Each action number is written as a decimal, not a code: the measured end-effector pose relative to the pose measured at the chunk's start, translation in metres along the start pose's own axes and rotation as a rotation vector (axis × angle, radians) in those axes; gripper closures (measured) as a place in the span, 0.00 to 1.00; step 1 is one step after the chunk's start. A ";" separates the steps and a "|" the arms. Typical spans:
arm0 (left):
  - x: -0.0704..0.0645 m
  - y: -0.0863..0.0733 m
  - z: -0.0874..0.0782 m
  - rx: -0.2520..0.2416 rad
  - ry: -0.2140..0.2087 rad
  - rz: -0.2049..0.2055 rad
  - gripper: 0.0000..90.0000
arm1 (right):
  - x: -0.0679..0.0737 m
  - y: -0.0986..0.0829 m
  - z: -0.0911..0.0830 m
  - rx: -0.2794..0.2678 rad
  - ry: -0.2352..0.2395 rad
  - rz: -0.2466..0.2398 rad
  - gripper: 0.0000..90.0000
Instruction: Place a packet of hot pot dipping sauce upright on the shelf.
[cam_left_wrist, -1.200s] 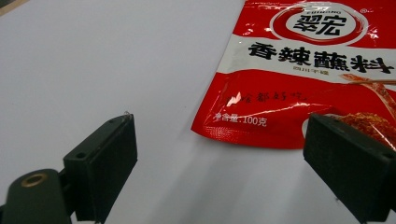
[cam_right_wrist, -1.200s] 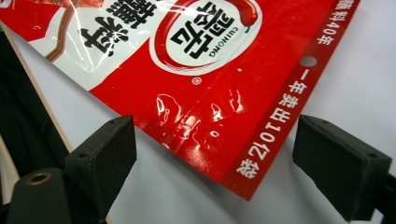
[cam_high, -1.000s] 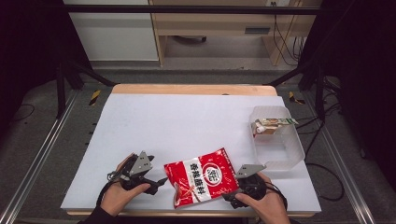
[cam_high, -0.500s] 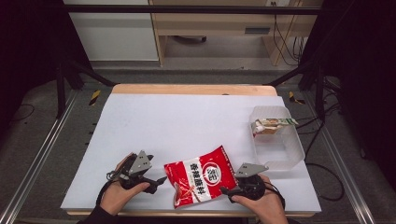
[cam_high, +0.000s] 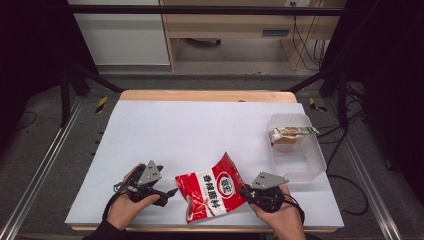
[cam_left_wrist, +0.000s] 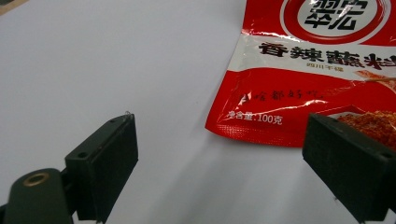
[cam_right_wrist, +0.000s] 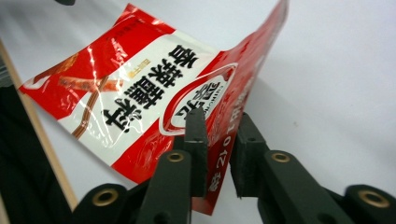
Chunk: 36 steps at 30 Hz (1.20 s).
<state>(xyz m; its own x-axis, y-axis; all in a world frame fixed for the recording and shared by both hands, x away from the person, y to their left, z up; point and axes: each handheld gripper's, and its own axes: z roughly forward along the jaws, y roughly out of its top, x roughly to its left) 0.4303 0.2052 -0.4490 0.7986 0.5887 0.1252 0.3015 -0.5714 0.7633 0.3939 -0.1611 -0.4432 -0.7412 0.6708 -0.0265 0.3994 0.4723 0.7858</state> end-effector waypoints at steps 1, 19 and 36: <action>0.000 0.000 0.000 -0.001 0.003 -0.004 0.12 | 0.000 0.003 0.001 -0.003 -0.009 -0.008 0.92; 0.010 -0.002 -0.011 -0.006 0.051 -0.018 0.15 | -0.013 0.084 0.047 0.000 -0.024 -0.168 1.00; 0.039 0.023 -0.024 -0.021 0.086 0.006 0.16 | -0.012 0.139 0.070 -0.058 0.061 -0.278 1.00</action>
<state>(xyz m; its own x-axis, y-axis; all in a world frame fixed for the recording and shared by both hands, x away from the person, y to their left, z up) 0.4560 0.2284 -0.4117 0.7522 0.6330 0.1830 0.2857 -0.5635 0.7752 0.4958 -0.0641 -0.3770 -0.8500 0.4831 -0.2101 0.1456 0.5987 0.7876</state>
